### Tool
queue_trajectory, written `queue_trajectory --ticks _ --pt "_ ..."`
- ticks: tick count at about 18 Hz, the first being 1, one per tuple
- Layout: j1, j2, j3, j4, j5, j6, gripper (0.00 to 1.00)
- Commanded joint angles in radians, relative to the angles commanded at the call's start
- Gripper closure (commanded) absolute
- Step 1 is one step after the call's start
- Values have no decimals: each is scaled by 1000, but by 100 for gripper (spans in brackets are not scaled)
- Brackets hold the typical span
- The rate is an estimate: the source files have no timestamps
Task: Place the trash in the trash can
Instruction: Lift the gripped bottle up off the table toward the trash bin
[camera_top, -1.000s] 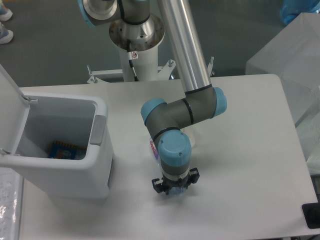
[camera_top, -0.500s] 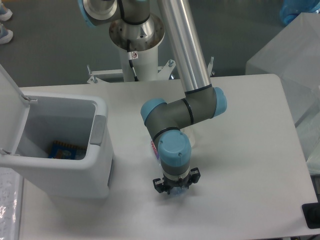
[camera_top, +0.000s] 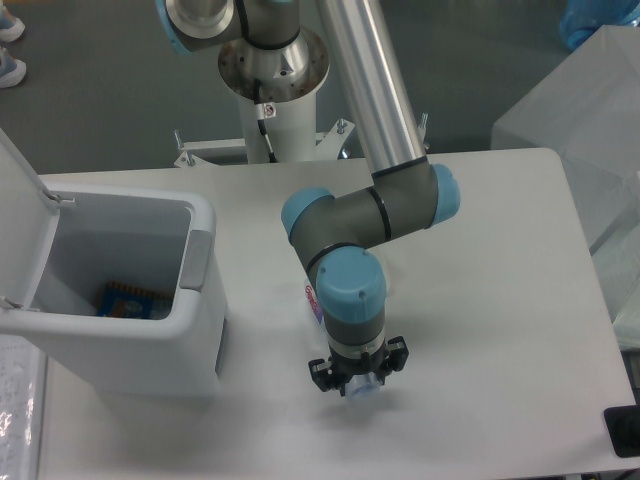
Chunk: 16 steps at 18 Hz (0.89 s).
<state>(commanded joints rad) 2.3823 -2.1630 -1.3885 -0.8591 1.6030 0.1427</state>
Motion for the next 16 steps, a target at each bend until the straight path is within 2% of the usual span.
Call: queue_trajectory --ticks 5,8,9,12,16 --pt "2 19 123 28 0 17 36" --pt "8 28 193 121 -34 6 36" --pt "11 49 209 136 -66 -11 36" --pt "17 103 218 140 -123 -26 35" --pt "9 170 239 143 -144 -17 35"
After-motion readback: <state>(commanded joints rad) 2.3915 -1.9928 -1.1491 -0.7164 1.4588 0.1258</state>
